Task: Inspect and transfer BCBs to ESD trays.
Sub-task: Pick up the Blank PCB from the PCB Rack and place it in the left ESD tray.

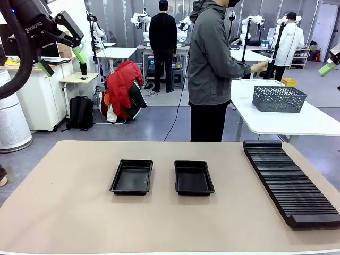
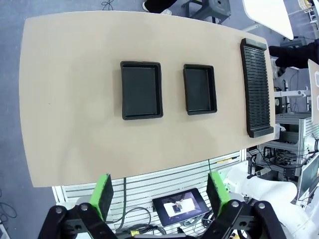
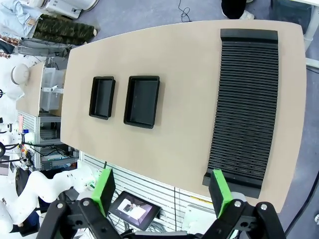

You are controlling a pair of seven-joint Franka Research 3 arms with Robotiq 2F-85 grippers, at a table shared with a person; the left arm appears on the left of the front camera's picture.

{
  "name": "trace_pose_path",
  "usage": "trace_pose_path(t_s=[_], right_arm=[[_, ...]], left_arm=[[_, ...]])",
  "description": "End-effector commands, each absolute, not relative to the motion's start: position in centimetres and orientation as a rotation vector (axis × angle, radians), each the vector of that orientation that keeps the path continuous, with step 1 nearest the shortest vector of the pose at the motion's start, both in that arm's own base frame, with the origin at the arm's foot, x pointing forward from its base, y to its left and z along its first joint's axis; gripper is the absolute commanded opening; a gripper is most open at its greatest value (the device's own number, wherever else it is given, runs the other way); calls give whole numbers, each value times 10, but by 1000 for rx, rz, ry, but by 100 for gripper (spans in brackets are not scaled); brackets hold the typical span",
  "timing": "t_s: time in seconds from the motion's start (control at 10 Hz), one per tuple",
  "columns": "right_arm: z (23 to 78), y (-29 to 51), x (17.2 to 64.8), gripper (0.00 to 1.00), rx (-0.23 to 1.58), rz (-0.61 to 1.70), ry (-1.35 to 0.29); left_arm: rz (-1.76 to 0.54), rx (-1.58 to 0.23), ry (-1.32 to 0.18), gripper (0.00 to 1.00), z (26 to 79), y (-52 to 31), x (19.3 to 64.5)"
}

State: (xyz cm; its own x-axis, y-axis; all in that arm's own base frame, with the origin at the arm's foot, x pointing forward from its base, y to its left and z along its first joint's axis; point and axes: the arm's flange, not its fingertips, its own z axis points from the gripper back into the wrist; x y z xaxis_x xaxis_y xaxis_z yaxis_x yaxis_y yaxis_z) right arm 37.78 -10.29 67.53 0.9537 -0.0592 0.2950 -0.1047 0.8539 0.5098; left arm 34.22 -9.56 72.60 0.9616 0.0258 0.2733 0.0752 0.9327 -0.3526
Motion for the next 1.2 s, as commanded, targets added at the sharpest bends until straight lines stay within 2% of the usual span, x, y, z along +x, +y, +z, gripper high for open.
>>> trace_pose_path(t_s=[0.0, 1.1], right_arm=[[676, -101, 378, 100, 549, 21, -307], [676, -101, 378, 100, 549, 21, -307]], left_arm=[[-23, -370, -275, 100, 724, -95, 342], [-23, -370, -275, 100, 724, -95, 342]])
